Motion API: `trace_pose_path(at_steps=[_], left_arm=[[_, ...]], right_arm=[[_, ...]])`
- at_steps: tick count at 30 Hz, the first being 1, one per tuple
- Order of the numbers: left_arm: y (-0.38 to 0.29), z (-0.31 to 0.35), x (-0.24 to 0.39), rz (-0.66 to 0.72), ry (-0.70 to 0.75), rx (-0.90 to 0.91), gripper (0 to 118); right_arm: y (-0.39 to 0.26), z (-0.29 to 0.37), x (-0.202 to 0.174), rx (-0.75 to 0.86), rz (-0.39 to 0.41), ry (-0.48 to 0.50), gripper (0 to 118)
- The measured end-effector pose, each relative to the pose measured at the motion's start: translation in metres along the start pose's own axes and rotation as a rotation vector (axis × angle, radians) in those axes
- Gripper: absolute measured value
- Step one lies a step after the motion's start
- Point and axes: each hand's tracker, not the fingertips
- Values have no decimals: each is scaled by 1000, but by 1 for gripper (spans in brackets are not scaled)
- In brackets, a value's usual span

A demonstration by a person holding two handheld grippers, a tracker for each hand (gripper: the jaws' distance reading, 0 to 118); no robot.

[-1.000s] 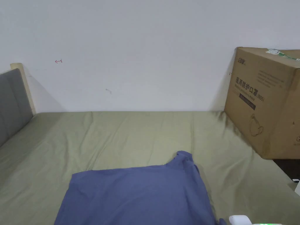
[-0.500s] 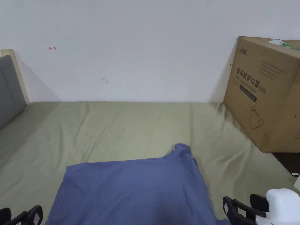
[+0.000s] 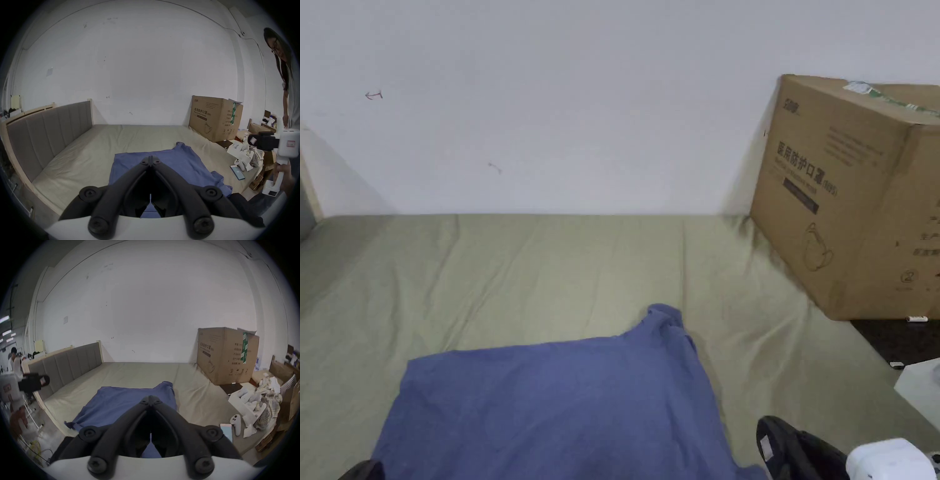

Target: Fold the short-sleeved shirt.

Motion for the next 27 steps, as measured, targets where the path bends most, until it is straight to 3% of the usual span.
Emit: trace_pose_path(at_steps=[4, 6, 7, 8, 10, 11, 13, 15, 17, 22, 24, 25, 26, 27], left_arm=[[-7, -8, -5, -11, 8, -23, 0], [-10, -15, -7, -7, 7, -33, 0], [-11, -18, -9, -4, 9, -45, 0], [-13, -22, -12, -1, 9, -57, 0], [-20, -31, -17, -4, 27, -74, 0], [-22, -36, -21, 4, 32, -87, 0], [-27, -47, -29, 31, 29, -118, 0], [-32, -62, -34, 33, 44, -139, 0], [-35, -73, -38, 15, 65, -164, 0], [-45, -99, -47, 15, 81, -198, 0], [-49, -108, -49, 22, 83, -214, 0], [-49, -111, -49, 25, 86, -219, 0], [-50, -114, -49, 29, 84, -223, 0], [-50, -117, -49, 38, 80, -224, 0]], right_arm=[[33, -83, 25, -84, 18, -15, 8], [55, -164, 43, -277, -30, -58, 75], [60, -201, 52, -371, -77, -62, 94], [62, -245, 65, -458, -130, -34, 95], [54, -328, 95, -573, -286, -20, 95], [39, -379, 116, -640, -323, -104, 95], [25, -442, 137, -714, -393, -125, 95], [12, -486, 141, -734, -337, -192, 95], [1, -521, 143, -748, -305, -170, 94], [-25, -568, 140, -818, -321, -164, 92], [-38, -577, 139, -843, -326, -144, 79], [-42, -579, 136, -844, -326, -140, 65], [-47, -581, 133, -860, -326, -127, 40], [-53, -581, 134, -886, -340, -119, 23]])
